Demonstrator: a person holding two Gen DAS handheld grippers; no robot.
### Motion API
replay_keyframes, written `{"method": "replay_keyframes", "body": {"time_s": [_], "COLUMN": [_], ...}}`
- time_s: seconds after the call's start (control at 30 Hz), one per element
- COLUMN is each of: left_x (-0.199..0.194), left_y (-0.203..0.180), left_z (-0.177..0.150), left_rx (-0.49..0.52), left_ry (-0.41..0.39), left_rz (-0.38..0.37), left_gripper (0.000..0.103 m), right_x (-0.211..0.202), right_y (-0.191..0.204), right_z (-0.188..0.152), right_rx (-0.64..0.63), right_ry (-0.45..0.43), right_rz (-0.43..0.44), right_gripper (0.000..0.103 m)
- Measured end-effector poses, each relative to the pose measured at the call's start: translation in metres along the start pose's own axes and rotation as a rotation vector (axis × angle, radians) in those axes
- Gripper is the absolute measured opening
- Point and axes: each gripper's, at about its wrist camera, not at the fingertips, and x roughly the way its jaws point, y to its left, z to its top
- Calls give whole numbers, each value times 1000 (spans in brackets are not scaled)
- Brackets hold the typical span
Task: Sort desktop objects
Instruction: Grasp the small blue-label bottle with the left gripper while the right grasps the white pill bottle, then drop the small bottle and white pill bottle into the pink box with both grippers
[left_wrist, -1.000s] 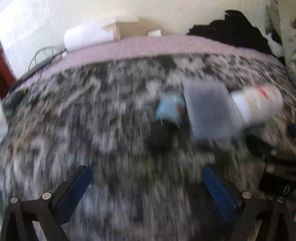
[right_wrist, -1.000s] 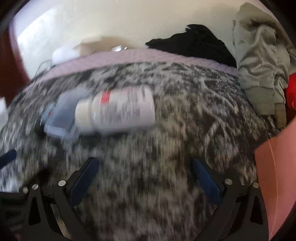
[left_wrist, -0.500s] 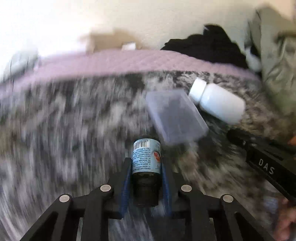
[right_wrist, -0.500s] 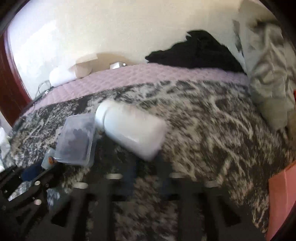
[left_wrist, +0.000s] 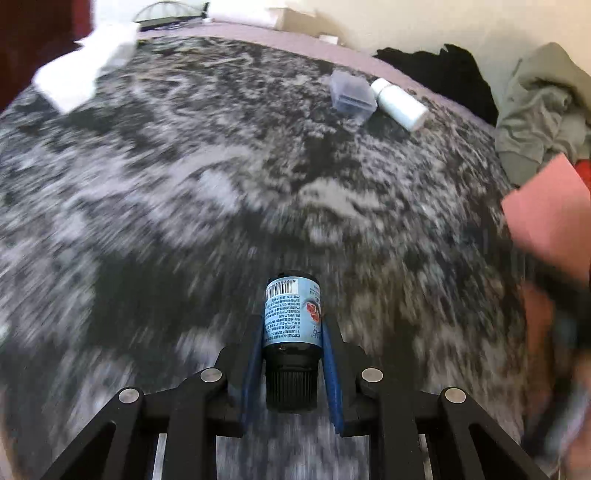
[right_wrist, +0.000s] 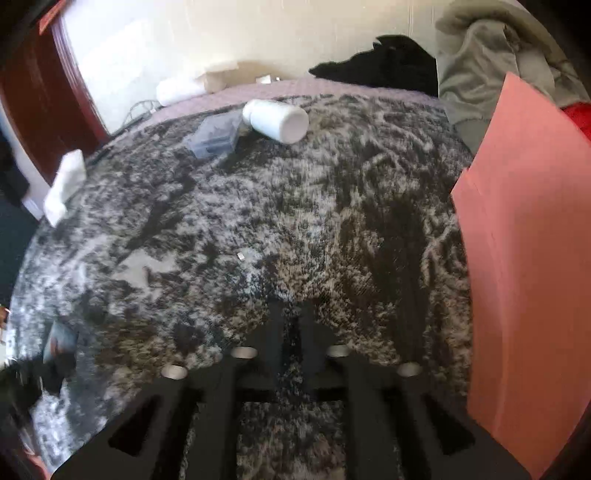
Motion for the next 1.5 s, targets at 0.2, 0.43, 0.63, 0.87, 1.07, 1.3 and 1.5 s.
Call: {"method": "replay_keyframes", "body": {"time_s": [0.2,0.43,0.63,0.87,1.07,1.3,1.5], "left_x": [-48,-54,-46,-74,-129,-195,-222], "left_y": [2,8,17,-3,-17,-52,-95], "left_z": [1,36,46,18,-18,-42,-51], "left_rx": [-40,-53,-66,-16,-21,29,93], "left_ry": [-89,-107,-92,-210,-338,-536,-616], "left_rz": [-2,-18,23,88,135,205,145], "left_gripper": [24,24,24,24,25,25,25], "right_x": [10,104,141,51,-122,-286,-356], "right_y": [18,51,67,46,40,51,38], "right_z": [63,126,144,56,-34,-94,-125], "right_rx": [-105,-377,-500,-282,-192,-276,-292], "right_ry": [-91,24,57,108,-69,-464,-624], "right_rz": [-160,-364,-427,-171,75,29,-32], "right_gripper": [71,73,45,45,45,45,45]}}
